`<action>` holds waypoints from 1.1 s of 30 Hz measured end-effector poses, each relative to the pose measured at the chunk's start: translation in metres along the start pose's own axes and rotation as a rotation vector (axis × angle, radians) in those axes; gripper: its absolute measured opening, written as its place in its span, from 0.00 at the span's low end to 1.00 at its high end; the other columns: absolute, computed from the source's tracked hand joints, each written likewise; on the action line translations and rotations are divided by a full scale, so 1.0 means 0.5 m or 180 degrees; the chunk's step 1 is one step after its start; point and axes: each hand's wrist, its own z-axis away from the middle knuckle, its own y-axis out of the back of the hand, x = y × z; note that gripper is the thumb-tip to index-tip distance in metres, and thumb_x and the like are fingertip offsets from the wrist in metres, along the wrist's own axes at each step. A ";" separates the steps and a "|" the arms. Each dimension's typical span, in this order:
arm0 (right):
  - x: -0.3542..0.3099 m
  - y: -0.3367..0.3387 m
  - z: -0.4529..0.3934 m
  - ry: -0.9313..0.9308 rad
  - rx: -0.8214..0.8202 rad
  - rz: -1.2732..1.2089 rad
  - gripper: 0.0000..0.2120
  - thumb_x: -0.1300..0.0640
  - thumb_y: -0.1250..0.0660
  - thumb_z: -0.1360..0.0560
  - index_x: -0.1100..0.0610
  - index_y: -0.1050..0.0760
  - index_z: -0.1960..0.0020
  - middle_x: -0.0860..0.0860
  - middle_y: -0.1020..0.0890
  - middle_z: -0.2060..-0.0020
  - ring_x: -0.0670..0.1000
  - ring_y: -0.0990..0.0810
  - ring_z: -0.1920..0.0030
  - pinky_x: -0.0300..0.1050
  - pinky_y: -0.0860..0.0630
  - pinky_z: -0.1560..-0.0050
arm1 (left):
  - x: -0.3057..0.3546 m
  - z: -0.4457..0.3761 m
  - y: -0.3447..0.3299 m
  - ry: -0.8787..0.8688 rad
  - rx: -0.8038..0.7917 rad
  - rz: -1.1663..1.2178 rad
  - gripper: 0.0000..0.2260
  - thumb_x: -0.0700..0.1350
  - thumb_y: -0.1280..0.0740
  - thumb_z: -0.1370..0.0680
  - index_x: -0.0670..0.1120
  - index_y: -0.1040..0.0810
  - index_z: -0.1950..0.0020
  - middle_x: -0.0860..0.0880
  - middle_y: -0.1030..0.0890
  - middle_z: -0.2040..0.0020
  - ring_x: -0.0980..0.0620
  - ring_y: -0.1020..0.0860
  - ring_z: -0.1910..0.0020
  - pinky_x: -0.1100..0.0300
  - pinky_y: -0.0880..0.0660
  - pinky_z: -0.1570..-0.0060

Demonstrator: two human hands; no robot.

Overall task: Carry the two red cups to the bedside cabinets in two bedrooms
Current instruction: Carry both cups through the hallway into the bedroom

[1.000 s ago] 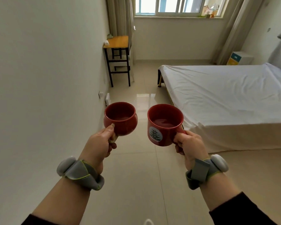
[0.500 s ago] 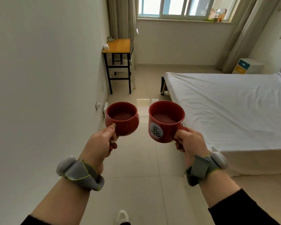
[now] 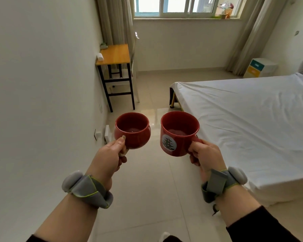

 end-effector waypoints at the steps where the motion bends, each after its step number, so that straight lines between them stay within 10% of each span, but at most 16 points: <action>1: -0.007 -0.014 -0.032 0.0012 -0.0003 0.0021 0.08 0.67 0.37 0.32 0.60 0.28 0.69 0.53 0.28 0.78 0.51 0.32 0.76 0.38 0.35 0.78 | 0.010 -0.034 -0.003 0.0010 -0.0024 -0.0004 0.18 0.53 0.41 0.21 0.45 0.30 0.67 0.47 0.29 0.70 0.51 0.31 0.68 0.60 0.37 0.70; 33: -0.282 -0.485 -1.078 -0.0089 0.0381 -0.0066 0.04 0.67 0.37 0.31 0.61 0.25 0.64 0.57 0.27 0.71 0.51 0.31 0.74 0.42 0.34 0.73 | 0.347 -1.227 -0.126 -0.0175 -0.0543 -0.0159 0.17 0.54 0.41 0.22 0.48 0.30 0.68 0.51 0.29 0.72 0.55 0.31 0.71 0.63 0.38 0.74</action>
